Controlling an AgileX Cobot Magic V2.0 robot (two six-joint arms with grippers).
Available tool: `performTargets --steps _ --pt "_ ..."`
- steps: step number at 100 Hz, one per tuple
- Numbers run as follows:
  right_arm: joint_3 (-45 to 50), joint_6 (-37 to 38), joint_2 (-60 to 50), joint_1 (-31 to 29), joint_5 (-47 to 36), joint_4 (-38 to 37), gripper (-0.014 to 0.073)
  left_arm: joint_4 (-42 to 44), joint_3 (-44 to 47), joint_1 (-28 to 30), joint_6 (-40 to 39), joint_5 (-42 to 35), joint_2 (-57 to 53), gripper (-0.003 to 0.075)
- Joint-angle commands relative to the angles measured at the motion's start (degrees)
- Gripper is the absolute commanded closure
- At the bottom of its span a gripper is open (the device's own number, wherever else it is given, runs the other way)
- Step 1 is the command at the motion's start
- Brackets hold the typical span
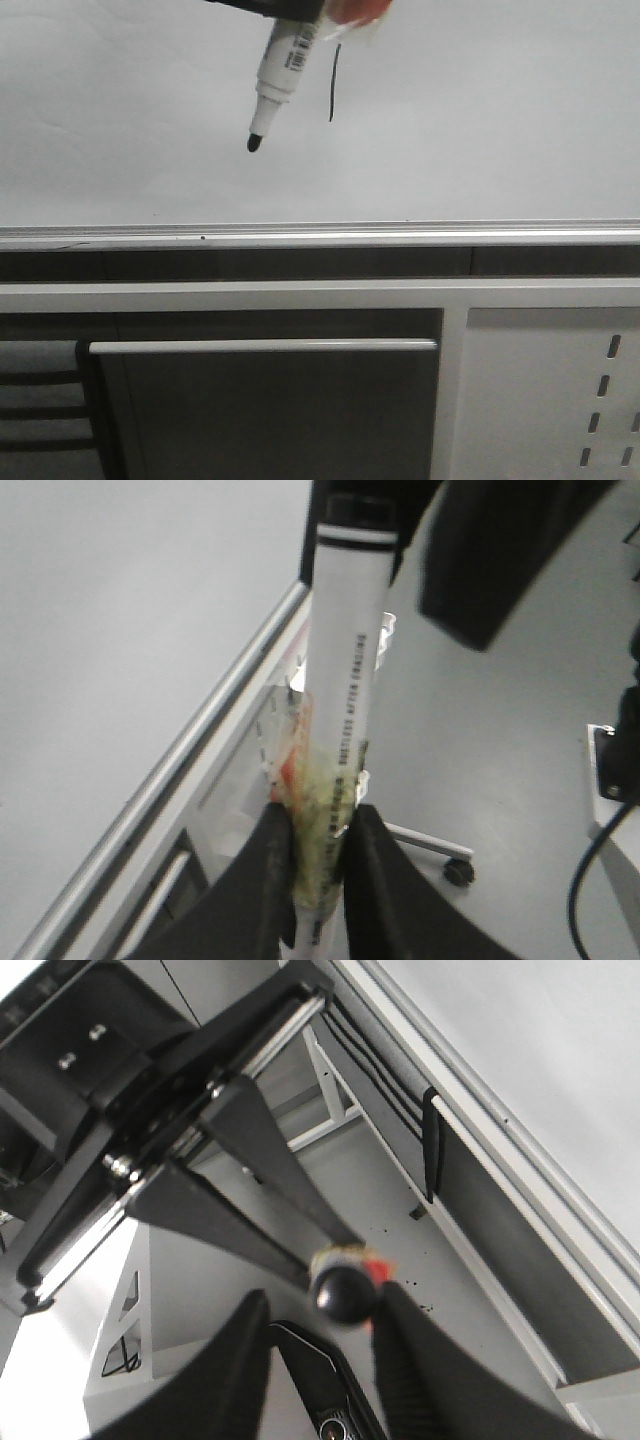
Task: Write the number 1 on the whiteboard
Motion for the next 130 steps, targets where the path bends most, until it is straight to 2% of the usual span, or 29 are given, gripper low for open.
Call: performTargets --steps 1,24,30,46,81,130 --pt "-2.0 0.3 -2.3 -2.1 -4.1 2.4 0.0243 -2.9 -1.5 -0.2 -1.0 -4.6 -2.8 0.0741" --pt "-2.0 0.5 -7.0 -10.1 -8.6 2.6 0.0241 -12.4 2.4 -0.3 -0.5 -20.4 -8.6 0.0741" --pt "-2.0 0.5 -8.0 -10.8 -9.1 2.6 0.0241 -15.0 3.0 -0.3 -0.5 -26.1 -9.1 0.0741" --pt "-1.9 0.5 -9.0 -10.9 -9.4 3.0 0.0241 -16.8 3.0 -0.3 -0.5 -34.9 -8.3 0.0741" --pt "0.7 0.5 -8.9 -10.9 -9.8 3.0 0.0241 -16.8 -3.1 -0.3 -0.5 -39.1 0.1 0.0741" --pt "0.9 0.5 -8.9 -10.9 -11.5 3.0 0.0241 -14.5 -8.2 -0.2 -0.6 -46.0 6.3 0.0741"
